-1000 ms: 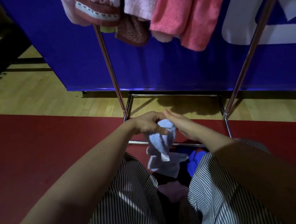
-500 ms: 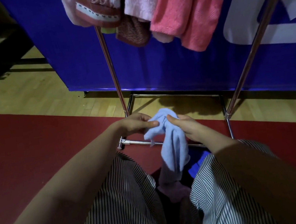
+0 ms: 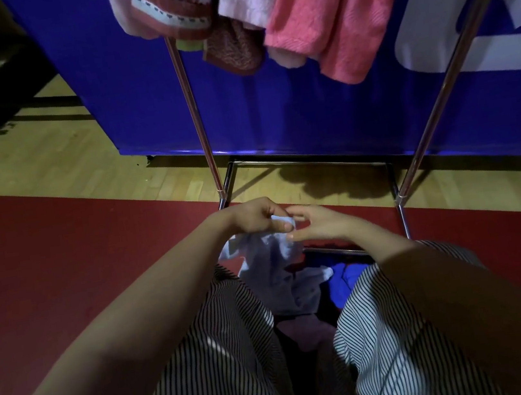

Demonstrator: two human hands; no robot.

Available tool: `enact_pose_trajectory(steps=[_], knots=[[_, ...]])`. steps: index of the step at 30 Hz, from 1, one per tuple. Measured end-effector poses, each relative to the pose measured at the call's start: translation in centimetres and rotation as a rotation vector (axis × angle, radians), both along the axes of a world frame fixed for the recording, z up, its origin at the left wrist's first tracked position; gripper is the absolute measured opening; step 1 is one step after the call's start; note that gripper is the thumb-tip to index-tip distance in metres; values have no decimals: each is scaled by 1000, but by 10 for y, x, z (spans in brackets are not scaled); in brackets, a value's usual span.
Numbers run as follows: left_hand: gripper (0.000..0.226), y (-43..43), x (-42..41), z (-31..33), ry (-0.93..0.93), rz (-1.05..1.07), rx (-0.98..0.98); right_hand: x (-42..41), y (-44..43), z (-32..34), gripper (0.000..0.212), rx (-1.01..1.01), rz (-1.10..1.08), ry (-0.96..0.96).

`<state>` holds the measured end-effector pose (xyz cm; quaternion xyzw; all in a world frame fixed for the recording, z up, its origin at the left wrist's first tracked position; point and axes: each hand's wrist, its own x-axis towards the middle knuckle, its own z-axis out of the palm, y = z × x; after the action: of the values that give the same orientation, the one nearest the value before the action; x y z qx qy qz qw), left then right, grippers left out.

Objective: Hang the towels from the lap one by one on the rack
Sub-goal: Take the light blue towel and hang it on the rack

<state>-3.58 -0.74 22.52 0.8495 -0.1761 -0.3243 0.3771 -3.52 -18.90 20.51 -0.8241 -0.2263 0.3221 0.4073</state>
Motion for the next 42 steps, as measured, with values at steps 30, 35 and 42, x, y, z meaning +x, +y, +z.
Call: enact_pose_trajectory(steps=[30, 35, 42], knots=[[38, 44, 4, -13, -245, 444, 165, 24, -35, -15, 23, 126, -828, 236], [33, 6, 2, -7, -327, 494, -32, 17, -3, 6, 29, 384, -961, 580], [41, -34, -7, -20, -407, 420, 94, 14, 16, 16, 41, 546, -1075, 730]])
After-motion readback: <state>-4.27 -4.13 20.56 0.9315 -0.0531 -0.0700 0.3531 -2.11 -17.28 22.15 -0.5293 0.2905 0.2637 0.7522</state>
